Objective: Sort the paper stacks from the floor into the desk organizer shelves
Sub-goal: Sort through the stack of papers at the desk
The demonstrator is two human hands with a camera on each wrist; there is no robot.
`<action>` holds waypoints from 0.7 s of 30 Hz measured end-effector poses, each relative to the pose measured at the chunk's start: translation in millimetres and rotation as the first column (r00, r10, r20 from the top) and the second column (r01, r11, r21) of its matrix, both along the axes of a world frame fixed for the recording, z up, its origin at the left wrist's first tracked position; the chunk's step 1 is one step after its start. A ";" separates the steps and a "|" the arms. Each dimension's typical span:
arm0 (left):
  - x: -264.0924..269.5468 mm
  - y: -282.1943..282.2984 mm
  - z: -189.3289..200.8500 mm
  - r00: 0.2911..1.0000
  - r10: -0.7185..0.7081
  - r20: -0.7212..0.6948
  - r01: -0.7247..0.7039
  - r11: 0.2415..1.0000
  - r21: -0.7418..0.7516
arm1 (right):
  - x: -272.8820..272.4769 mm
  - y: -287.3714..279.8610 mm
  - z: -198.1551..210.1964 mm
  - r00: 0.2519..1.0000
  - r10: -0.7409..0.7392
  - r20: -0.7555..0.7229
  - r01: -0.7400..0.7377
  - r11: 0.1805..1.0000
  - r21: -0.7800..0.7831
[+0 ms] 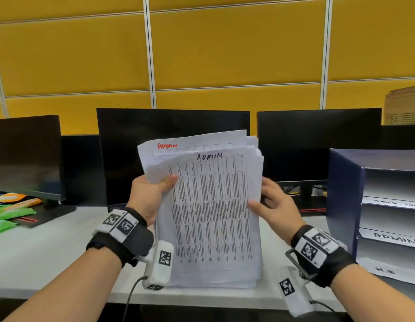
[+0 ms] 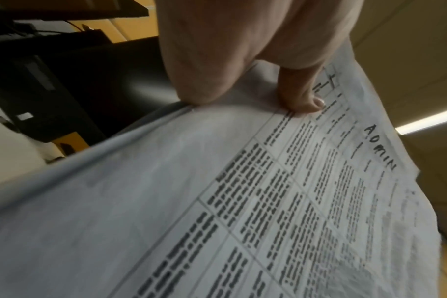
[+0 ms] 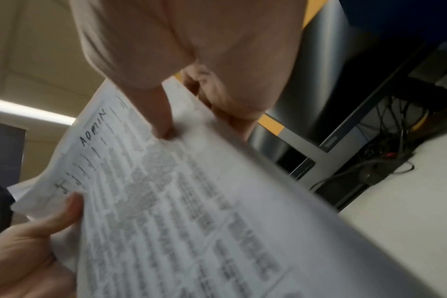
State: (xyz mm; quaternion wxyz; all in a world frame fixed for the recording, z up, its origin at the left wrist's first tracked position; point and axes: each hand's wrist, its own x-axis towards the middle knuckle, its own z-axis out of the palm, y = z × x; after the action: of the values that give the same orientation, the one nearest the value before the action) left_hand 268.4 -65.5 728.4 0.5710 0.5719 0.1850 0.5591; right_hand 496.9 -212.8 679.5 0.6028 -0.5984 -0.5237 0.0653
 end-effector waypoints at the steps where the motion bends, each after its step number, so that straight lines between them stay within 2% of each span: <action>1: 1.6 -2.2 0.2 1.000 -0.006 0.006 0.006 1.000 0.012 | -6.1 -0.1 6.0 0.992 0.079 -0.094 -0.076 0.996 0.041; 3: 5.9 -6.6 1.5 1.000 0.001 0.017 -0.001 0.999 0.032 | -16.0 1.0 15.5 0.973 0.131 -0.190 -0.117 0.990 0.083; 6: 13.4 -10.9 5.0 0.998 0.066 0.014 -0.068 0.991 0.119 | -19.5 4.5 21.4 0.985 -0.028 -0.170 0.049 0.992 0.118; 8: 17.9 -12.5 5.9 0.993 0.118 0.027 -0.121 0.980 0.160 | -19.7 5.4 19.8 0.980 -0.078 -0.185 0.105 0.985 0.138; 11: 21.1 -12.3 -4.0 0.982 0.190 -0.001 -0.187 0.970 0.157 | -21.9 2.5 8.9 0.965 -0.066 -0.253 0.105 0.984 0.143; 14: 23.1 -10.9 -20.9 0.981 0.188 -0.045 -0.179 0.971 0.158 | -24.0 -3.2 2.9 0.959 -0.031 -0.283 0.073 0.988 0.139; 18: 28.6 -18.0 -15.2 0.970 0.242 -0.023 -0.232 0.951 0.206 | -33.3 -4.2 10.5 0.986 -0.053 -0.159 0.080 0.983 0.166; 21: 35.1 -26.3 6.1 0.941 0.331 0.076 -0.338 0.897 0.284 | -41.7 -0.1 22.0 0.989 -0.086 -0.122 0.118 0.950 0.288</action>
State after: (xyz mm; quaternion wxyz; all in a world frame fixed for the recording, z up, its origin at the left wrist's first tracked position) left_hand 303.5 -91.8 734.6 0.3778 0.6026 0.1882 0.6773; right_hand 455.1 -212.9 701.5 0.7149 -0.5239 -0.4629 -0.0123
